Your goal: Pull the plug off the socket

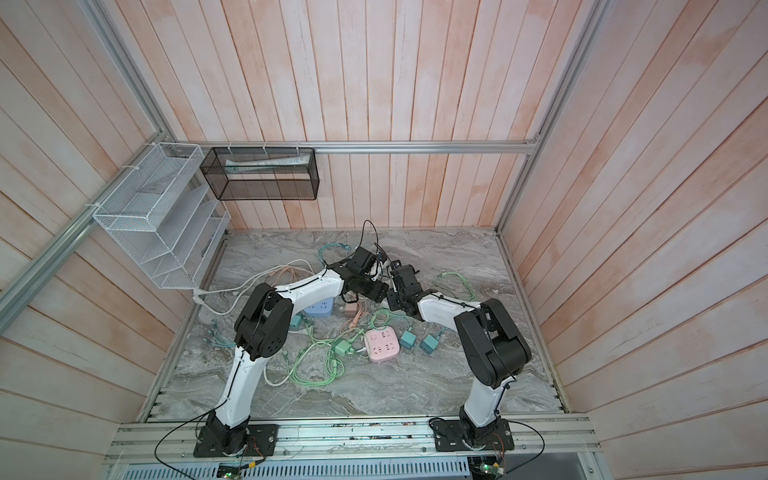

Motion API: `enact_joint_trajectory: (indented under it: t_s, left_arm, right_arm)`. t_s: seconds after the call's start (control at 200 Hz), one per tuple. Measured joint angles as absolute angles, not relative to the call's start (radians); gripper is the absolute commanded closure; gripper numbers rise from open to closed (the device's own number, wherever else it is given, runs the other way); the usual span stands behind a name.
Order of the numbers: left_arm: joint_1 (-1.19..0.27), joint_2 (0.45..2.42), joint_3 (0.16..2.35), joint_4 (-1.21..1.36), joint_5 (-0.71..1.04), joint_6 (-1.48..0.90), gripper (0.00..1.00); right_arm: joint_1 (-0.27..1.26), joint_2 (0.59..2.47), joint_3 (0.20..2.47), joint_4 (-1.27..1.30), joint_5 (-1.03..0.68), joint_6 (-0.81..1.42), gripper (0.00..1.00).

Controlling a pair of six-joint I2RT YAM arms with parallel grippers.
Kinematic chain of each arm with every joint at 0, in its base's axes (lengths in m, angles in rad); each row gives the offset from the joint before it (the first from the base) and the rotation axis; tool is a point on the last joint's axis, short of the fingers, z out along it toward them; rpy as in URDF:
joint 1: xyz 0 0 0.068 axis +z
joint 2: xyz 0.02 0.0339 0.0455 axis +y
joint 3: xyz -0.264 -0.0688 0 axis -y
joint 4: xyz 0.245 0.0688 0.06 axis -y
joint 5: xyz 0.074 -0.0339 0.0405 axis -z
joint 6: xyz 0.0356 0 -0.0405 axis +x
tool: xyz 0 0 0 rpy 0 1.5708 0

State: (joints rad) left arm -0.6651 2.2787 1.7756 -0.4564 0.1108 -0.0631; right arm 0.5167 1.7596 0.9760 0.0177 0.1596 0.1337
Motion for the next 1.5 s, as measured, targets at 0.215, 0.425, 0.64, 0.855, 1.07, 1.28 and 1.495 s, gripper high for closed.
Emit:
enact_joint_trajectory:
  t_s: [0.215,0.425,0.64,0.855,1.07,1.28,1.495]
  left_arm:
    - [-0.667,2.281,1.777,-0.455,0.111,-0.063,0.19]
    - [-0.667,2.281,1.777,-0.453,0.112,-0.063,0.19]
    - [-0.667,2.282,1.777,-0.451,0.112,-0.064,0.19]
    - [-0.667,2.282,1.777,-0.450,0.108,-0.064,0.19]
    - [-0.667,2.282,1.777,-0.449,0.107,-0.064,0.19]
    - [-0.667,2.282,1.777,-0.449,0.107,-0.064,0.19]
    - [-0.667,2.282,1.776,-0.447,0.107,-0.063,0.19]
  right_arm:
    - [0.509,1.758,0.981,0.006,0.151,0.142,1.00]
    - [0.503,1.757,0.981,0.004,0.139,0.151,1.00]
    - [0.498,1.733,0.981,0.003,0.132,0.164,1.00]
    - [0.479,1.708,0.982,0.022,0.127,0.173,1.00]
    - [0.475,1.703,0.979,0.022,0.126,0.172,1.00]
    - [0.463,1.655,0.922,0.056,0.091,0.176,1.00]
    - [0.405,1.636,0.855,0.110,0.015,0.209,1.00]
